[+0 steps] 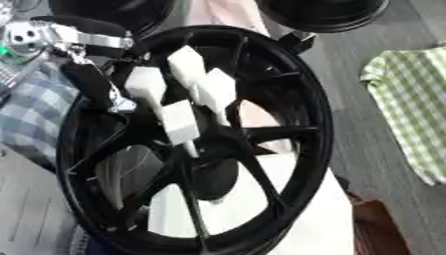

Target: Pull the pin out of the wheel hub.

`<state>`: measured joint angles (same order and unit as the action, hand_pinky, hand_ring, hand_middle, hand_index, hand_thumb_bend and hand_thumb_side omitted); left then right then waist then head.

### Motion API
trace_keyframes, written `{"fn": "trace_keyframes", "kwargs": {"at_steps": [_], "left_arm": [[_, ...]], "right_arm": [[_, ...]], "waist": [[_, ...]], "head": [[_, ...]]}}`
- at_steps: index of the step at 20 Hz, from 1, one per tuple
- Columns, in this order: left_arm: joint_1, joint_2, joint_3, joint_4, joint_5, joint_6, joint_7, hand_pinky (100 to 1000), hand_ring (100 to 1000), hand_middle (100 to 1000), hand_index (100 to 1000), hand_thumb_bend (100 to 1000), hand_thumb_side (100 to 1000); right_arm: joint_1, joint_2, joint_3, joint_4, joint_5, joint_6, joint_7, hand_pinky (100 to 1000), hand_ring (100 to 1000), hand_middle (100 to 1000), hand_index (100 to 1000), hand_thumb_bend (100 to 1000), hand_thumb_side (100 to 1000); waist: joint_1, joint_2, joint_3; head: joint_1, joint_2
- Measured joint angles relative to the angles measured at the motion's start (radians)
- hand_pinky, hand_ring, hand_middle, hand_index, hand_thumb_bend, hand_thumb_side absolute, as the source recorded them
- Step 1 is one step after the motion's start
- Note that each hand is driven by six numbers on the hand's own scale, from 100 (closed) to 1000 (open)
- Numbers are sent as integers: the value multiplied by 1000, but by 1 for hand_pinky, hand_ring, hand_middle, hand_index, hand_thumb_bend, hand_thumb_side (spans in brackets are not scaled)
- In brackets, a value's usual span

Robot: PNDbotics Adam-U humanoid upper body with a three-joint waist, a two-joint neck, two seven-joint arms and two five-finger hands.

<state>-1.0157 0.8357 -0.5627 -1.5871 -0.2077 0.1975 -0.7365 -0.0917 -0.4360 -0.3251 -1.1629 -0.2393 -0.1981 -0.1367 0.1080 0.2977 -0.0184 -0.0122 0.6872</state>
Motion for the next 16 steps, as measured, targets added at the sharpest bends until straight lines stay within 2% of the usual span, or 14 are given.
{"fn": "trace_keyframes", "kwargs": {"at_steps": [4,8,12,16], "left_arm": [[30,33,57,-34,20,-22,62,620,454,215,400,100,201],[94,84,156,-73,51,-36,149,622,439,194,394,100,196],[222,132,315,-72,111,-20,280,626,420,174,391,100,221],[372,150,494,-2,176,-10,413,637,418,170,398,100,262]], "right_arm": [[5,0,0,0,0,0,-1,462,636,503,654,295,408],[6,0,-1,1,-2,-2,-3,462,636,503,654,298,406],[10,-1,-2,3,-6,-2,-7,462,636,503,654,300,405],[15,-1,-8,9,-12,-4,-13,462,636,503,653,302,403]], "waist": [[0,-5,6],[0,-14,13],[0,-16,19],[-4,-26,32]], "head": [[-3,6],[-7,6],[-15,7],[-32,20]]}}
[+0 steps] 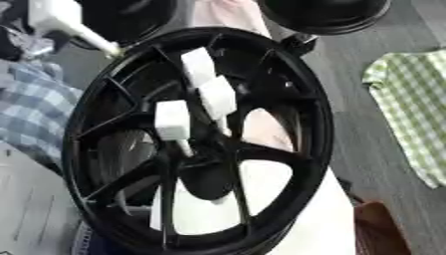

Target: Pull the pin out of the wheel hub.

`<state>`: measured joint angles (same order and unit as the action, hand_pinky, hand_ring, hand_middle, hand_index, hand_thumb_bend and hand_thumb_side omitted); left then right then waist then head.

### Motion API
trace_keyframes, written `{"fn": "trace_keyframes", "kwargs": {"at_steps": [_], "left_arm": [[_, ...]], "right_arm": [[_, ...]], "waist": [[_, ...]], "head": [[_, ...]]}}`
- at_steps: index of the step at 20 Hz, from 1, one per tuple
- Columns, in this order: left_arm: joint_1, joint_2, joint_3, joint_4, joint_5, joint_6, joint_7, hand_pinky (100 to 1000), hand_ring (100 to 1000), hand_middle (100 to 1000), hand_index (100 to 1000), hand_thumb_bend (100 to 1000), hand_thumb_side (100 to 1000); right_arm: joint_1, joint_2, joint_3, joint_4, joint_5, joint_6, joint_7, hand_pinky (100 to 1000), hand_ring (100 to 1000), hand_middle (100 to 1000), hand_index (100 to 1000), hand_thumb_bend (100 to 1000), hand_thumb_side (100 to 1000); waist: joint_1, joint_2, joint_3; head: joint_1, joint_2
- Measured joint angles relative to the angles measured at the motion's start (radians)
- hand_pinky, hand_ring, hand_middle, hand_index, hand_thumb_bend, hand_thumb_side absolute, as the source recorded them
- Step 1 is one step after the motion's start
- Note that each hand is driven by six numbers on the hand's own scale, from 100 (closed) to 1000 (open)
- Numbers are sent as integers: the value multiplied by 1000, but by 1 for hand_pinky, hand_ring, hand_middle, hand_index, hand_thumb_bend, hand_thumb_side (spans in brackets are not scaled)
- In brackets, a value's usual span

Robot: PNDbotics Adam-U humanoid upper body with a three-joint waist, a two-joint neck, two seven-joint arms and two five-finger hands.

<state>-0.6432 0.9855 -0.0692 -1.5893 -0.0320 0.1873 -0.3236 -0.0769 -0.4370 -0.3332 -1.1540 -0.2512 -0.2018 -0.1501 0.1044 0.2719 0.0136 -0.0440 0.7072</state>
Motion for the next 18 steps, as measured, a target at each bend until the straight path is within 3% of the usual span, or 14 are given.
{"fn": "trace_keyframes", "kwargs": {"at_steps": [3,7,10,11,12,14,15,16,18], "left_arm": [[82,-3,93,70,13,-28,42,645,433,186,413,100,231],[163,-42,176,119,-91,-107,66,678,472,247,483,100,188],[207,-71,205,151,-166,-175,34,805,640,481,718,112,130],[215,-79,212,164,-192,-202,11,843,709,552,770,179,152],[220,-86,217,176,-219,-231,-14,875,776,667,848,263,358],[224,-98,228,200,-268,-288,-55,890,799,726,892,502,815],[224,-102,233,212,-283,-314,-68,890,799,729,895,509,852],[224,-106,235,222,-293,-335,-77,892,804,745,904,512,944],[224,-109,239,242,-302,-368,-89,889,805,765,912,489,1000]], "right_arm": [[7,-1,-5,12,-7,-4,-5,461,636,502,653,301,403],[12,-6,-5,37,-20,-10,-13,461,636,503,653,301,403],[17,-8,-5,53,-29,-16,-17,461,636,502,653,301,402],[17,-8,-5,57,-32,-18,-17,462,636,503,653,301,402],[17,-8,-5,60,-34,-19,-17,462,636,503,653,300,403],[17,-8,-4,66,-34,-20,-18,462,636,503,654,300,403],[17,-8,-4,67,-34,-21,-18,462,636,503,653,300,403],[17,-8,-4,68,-34,-22,-18,462,636,503,653,300,403],[17,-8,-4,69,-34,-23,-17,462,636,503,653,300,402]], "waist": [[-14,-12,6],[-25,-35,15],[-30,-51,17],[-31,-51,17],[-33,-51,17],[-33,-53,15],[-33,-53,13],[-33,-54,12],[-33,-55,11]], "head": [[-6,18],[-9,36],[-11,40],[-11,40],[-12,40],[-13,40],[-15,40],[-16,40],[-18,40]]}}
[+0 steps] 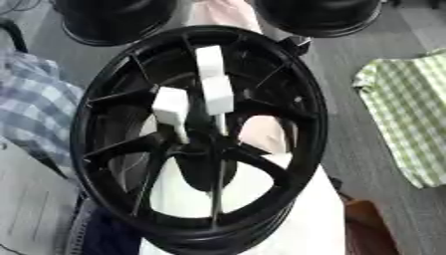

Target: Pull the pin out of the wheel hub.

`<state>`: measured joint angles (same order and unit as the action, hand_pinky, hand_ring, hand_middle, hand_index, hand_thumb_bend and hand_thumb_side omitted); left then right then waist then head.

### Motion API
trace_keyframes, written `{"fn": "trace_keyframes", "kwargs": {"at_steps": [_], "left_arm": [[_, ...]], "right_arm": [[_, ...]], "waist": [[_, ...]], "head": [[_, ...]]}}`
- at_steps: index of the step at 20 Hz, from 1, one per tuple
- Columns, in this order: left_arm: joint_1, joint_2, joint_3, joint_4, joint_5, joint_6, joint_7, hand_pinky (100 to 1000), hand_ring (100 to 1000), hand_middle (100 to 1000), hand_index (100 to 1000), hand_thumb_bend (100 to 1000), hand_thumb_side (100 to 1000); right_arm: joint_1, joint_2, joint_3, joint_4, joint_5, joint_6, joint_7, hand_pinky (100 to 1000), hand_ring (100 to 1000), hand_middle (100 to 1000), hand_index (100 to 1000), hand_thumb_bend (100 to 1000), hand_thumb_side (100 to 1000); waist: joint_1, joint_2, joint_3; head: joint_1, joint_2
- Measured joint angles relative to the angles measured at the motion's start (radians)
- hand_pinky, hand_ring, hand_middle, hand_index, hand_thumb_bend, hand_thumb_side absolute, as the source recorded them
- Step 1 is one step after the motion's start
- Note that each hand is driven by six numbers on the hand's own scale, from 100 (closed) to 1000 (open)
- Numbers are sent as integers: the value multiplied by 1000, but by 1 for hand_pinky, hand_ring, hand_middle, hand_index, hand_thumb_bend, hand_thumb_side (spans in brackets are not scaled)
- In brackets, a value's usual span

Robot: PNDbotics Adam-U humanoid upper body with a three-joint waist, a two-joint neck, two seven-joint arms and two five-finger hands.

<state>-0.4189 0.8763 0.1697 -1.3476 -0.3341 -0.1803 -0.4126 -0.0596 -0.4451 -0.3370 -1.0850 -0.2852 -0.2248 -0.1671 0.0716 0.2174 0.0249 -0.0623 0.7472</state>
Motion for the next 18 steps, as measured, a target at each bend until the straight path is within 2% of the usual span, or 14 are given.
{"fn": "trace_keyframes", "kwargs": {"at_steps": [3,5,6,8,10,12,15,18], "left_arm": [[-4,-7,0,16,7,-27,-13,870,781,741,892,358,1000],[-10,-8,0,21,32,-31,-16,854,755,699,863,184,1000],[-14,-11,1,21,48,-29,-15,841,735,666,842,100,946],[-22,-15,3,22,86,-8,1,810,680,596,800,100,826],[-29,-16,8,21,122,33,38,788,634,549,763,100,748],[-38,-25,9,16,160,77,88,776,611,525,745,100,728],[-51,-53,5,-12,231,115,150,770,592,509,742,100,758],[-82,-124,7,-47,336,133,205,767,585,518,768,100,771]], "right_arm": [[-1,0,2,1,0,-1,1,462,636,503,653,300,402],[-1,0,3,2,0,-1,1,462,636,503,653,300,402],[-1,0,4,2,0,-1,1,462,636,503,653,300,402],[-1,0,5,2,0,-1,2,462,636,503,653,300,402],[-1,0,5,2,1,0,2,462,636,503,653,300,402],[-2,0,5,2,1,1,3,462,635,503,653,302,401],[-2,0,6,2,1,2,4,462,635,503,653,303,400],[-2,0,6,2,2,3,6,461,635,502,653,305,398]], "waist": [[0,0,-3],[0,0,-4],[0,0,-4],[0,0,-5],[0,-1,-5],[0,-1,-6],[0,-1,-11],[-1,-4,-12]], "head": [[-3,0],[-3,0],[-3,0],[-3,0],[-3,0],[-3,0],[-2,-1],[0,-1]]}}
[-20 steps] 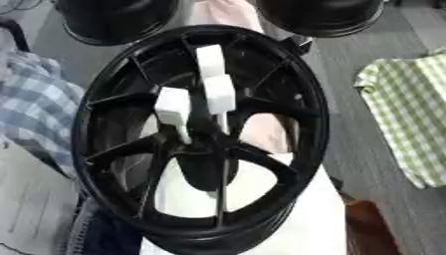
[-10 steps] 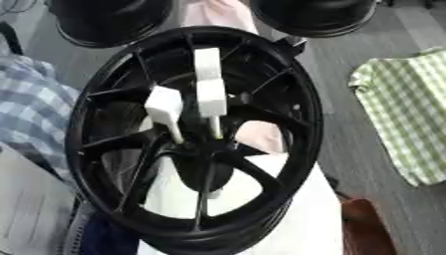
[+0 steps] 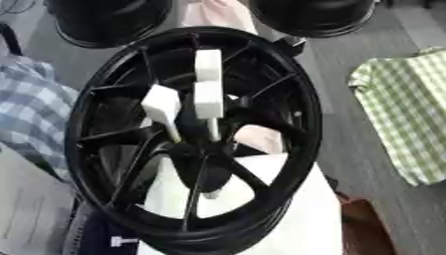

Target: Pull the pin out of the wheel hub.

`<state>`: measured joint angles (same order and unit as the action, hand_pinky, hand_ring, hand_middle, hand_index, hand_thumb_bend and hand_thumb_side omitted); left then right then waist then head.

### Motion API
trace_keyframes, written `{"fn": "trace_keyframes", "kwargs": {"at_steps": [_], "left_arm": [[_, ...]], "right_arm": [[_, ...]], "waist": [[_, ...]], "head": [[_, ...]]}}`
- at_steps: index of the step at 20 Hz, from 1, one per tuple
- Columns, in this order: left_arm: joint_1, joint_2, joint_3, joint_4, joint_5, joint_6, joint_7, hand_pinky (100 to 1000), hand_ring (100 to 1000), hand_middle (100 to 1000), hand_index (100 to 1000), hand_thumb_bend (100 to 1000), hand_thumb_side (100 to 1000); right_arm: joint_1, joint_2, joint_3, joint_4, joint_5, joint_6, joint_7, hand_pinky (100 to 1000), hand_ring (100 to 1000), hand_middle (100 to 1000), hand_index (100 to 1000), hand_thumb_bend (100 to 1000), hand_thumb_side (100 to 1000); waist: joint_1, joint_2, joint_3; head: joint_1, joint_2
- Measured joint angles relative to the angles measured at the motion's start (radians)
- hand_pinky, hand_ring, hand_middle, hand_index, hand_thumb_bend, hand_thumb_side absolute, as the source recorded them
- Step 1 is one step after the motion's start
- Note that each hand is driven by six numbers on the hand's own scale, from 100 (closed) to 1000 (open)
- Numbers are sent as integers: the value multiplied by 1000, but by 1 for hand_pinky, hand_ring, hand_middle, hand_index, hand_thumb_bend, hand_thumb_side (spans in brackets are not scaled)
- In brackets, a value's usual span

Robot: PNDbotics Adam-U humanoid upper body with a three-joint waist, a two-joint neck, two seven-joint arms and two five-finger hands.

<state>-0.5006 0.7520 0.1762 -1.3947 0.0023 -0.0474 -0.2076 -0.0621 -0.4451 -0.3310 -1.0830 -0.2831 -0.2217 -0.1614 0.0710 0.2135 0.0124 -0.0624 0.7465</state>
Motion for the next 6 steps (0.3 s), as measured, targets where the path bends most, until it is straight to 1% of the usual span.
{"fn": "trace_keyframes", "kwargs": {"at_steps": [4,6], "left_arm": [[-21,-162,9,-44,136,19,104,768,587,520,756,100,790],[-18,-242,9,-58,176,24,126,778,601,532,763,100,802]], "right_arm": [[-7,1,6,0,1,3,3,461,635,502,653,311,393],[-9,1,6,0,1,4,5,461,635,502,653,315,389]], "waist": [[-8,-3,-11],[-11,-3,-13]], "head": [[8,0],[12,-1]]}}
